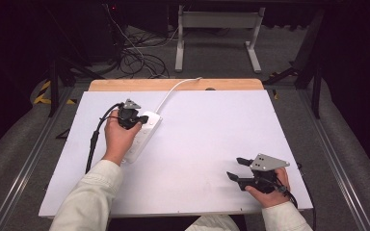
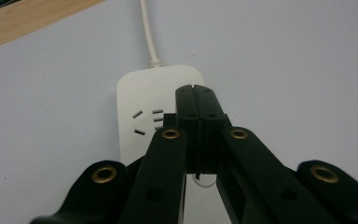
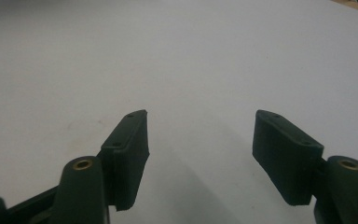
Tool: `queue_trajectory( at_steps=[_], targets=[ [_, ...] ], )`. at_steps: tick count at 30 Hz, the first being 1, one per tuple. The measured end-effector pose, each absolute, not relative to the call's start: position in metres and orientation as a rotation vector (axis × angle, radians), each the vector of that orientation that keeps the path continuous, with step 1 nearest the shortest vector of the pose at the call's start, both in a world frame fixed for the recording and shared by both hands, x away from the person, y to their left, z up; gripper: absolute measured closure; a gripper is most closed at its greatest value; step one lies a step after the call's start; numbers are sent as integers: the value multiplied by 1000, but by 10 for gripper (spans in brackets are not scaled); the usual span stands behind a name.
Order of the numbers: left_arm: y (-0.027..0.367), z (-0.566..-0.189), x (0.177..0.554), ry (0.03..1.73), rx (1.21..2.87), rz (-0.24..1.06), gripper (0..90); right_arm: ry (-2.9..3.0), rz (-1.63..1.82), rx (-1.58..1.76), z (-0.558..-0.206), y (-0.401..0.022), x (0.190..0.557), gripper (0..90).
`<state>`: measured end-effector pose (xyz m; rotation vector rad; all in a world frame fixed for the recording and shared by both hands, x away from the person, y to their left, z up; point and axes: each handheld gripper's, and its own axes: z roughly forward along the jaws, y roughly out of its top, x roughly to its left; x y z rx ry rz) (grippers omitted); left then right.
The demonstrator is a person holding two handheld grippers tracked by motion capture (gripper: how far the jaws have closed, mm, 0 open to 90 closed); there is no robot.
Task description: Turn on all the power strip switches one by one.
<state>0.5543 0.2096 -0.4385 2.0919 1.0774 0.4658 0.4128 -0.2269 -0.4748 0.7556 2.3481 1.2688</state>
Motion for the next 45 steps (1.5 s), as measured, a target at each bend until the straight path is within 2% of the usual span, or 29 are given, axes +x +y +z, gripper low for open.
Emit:
queue_trajectory(
  at_steps=[21,45],
  targets=[
    [194,-455,571,1082,2143,449,898,2349,1268,762,-475,-227,412,368],
    [194,-458,571,1071,2157,495,899,2350,1271,760,-475,-228,412,367]
  ],
)
